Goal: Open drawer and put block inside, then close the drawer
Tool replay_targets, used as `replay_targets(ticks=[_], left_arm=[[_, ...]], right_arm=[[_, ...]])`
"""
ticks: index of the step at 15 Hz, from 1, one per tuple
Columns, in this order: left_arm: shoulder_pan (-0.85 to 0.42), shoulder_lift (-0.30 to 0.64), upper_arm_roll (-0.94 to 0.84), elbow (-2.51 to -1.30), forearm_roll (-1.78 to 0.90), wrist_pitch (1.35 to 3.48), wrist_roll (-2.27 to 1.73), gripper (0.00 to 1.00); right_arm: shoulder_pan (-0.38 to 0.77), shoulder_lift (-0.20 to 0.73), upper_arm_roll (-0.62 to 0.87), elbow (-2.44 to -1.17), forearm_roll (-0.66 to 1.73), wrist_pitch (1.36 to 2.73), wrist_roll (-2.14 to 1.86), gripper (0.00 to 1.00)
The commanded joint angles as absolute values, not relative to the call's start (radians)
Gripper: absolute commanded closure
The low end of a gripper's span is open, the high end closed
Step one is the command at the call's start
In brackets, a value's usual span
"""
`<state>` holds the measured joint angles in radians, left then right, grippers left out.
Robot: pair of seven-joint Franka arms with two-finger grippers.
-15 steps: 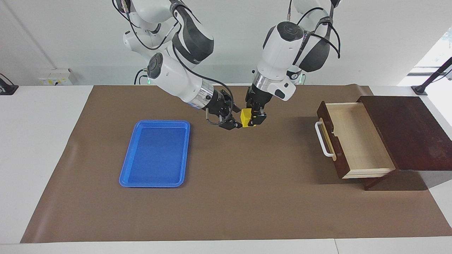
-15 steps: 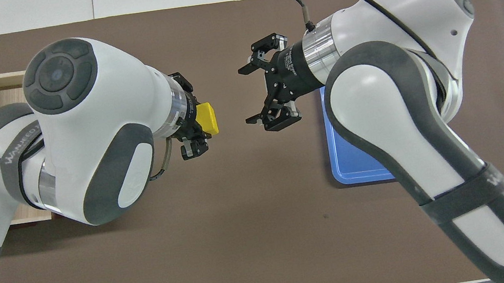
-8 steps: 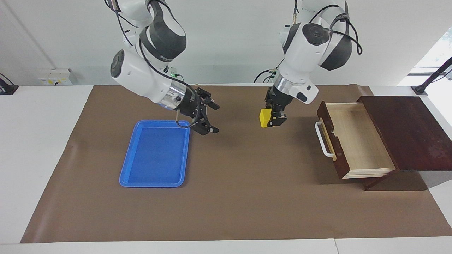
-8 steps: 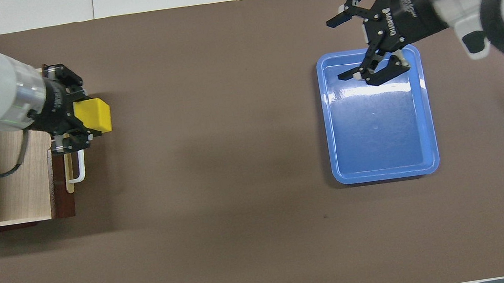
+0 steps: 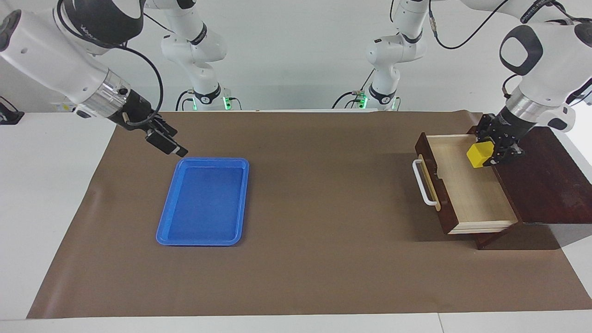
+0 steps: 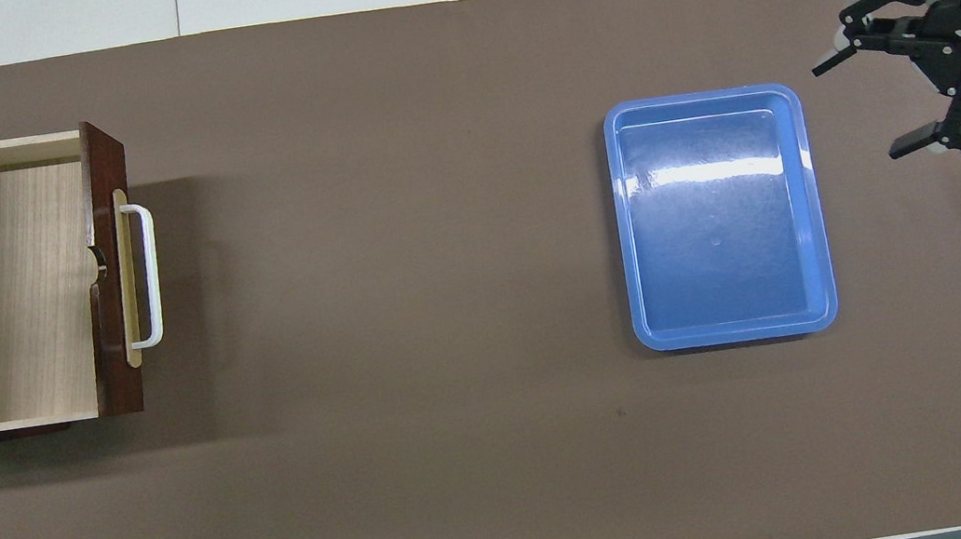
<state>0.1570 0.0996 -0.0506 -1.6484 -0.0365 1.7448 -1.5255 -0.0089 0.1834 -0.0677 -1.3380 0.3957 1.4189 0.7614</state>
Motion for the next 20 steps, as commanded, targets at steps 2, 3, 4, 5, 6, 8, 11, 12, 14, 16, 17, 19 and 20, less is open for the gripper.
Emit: replay_targets(ticks=[2,3,4,5,6,8,11,12,14,16,17,19,20], left_arm=[[0.152,0.055,-0.064,-1.828,-0.018,1.883,-1.563,1.0],[0.146,0.054,-0.066,-1.854,-0.018,1.916,-1.568,1.0],[0.14,0.051,-0.066,-1.87,-0.018,1.936,-1.568,1.0],[0.137,0.049,-0.067,-1.882,-0.017,1.942,-1.566,1.0],[0.137,0.045,-0.069,-1.897,-0.018,1.95,-1.565,1.0],[0.129,0.015,-0.071,-1.966,-0.017,1.995,-1.56,1.0],[0.117,-0.002,-0.071,-2.003,-0.018,2.029,-1.519,0.19],[0.114,-0.002,-0.071,-2.0,-0.017,2.023,-1.519,0.0],[0.1,-0.002,-0.072,-1.977,-0.017,2.008,-1.517,0.0],[0.098,0.003,-0.074,-1.889,-0.018,1.921,-1.517,0.0],[0.098,0.011,-0.075,-1.826,-0.023,1.864,-1.523,0.0],[0.045,0.021,-0.074,-1.775,-0.026,1.812,-1.563,0.0],[0.008,0.017,-0.074,-1.795,-0.023,1.822,-1.628,0.0]], right_arm=[[-0.038,0.124,-0.058,-1.347,0.237,1.365,0.384,0.0],[-0.038,0.111,-0.058,-1.348,0.191,1.364,0.291,0.0],[-0.038,0.103,-0.058,-1.353,0.143,1.364,0.184,0.0],[-0.038,0.092,-0.058,-1.356,0.097,1.365,0.078,0.0],[-0.038,0.087,-0.058,-1.358,0.059,1.365,-0.016,0.0],[-0.054,0.063,-0.061,-1.365,0.019,1.364,-0.136,0.0],[-0.066,-0.043,-0.061,-1.489,-0.005,1.37,-0.204,0.0],[-0.067,-0.076,-0.061,-1.534,-0.008,1.373,-0.206,0.0],[-0.067,-0.107,-0.061,-1.592,-0.008,1.385,-0.206,0.0],[-0.067,-0.124,-0.055,-1.641,-0.02,1.449,-0.215,0.0],[-0.067,-0.126,-0.051,-1.657,-0.035,1.472,-0.213,0.0],[-0.069,-0.109,-0.051,-1.655,-0.04,1.492,-0.21,0.0],[-0.069,-0.097,-0.051,-1.657,-0.04,1.524,-0.207,0.0]])
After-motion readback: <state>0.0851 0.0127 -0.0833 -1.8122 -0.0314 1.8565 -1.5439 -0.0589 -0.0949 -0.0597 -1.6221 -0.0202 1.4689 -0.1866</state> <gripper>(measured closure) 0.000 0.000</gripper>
